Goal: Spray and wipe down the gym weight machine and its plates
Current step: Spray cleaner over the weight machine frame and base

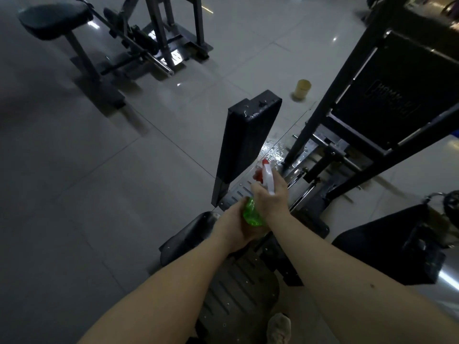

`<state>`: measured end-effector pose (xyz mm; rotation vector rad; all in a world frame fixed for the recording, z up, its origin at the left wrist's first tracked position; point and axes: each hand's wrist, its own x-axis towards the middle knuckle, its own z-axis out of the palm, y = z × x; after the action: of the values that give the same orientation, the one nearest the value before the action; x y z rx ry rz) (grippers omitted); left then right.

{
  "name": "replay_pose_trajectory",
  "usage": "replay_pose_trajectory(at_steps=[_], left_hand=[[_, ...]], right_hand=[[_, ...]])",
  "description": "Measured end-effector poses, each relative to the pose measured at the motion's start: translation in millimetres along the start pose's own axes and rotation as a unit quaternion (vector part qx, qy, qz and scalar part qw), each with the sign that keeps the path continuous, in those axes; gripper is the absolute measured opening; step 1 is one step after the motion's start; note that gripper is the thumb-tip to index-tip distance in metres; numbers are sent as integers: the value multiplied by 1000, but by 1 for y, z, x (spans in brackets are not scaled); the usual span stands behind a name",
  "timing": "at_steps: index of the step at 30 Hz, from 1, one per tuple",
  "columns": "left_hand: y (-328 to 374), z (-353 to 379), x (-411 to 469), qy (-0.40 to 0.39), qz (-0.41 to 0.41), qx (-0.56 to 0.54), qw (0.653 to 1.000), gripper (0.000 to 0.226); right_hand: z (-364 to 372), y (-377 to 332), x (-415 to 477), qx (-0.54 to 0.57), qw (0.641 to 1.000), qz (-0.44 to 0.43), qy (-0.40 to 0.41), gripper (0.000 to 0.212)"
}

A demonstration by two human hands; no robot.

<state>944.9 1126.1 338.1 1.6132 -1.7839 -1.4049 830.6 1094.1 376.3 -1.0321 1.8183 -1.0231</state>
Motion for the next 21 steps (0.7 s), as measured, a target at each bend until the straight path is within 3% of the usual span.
replay_pose_trajectory(at_steps=[4, 8, 13, 17, 21], left_hand=[[-25, -30, 12, -88, 39, 175, 980, 99], [-46, -57, 14, -104, 17, 134, 985, 113], [-33, -83, 11, -117, 22, 141, 983, 105], [-24, -81, 5, -133, 32, 98, 986, 84], [-19, -71, 2, -125, 28, 97, 987, 80]], right_hand=[[24, -24, -17, 18, 998, 42, 36, 21], [52, -41, -27, 19, 996, 60, 62, 21], [63, -51, -22, 37, 994, 65, 81, 19], [61, -56, -22, 9, 991, 75, 109, 8], [52, -49, -17, -45, 991, 70, 108, 18]])
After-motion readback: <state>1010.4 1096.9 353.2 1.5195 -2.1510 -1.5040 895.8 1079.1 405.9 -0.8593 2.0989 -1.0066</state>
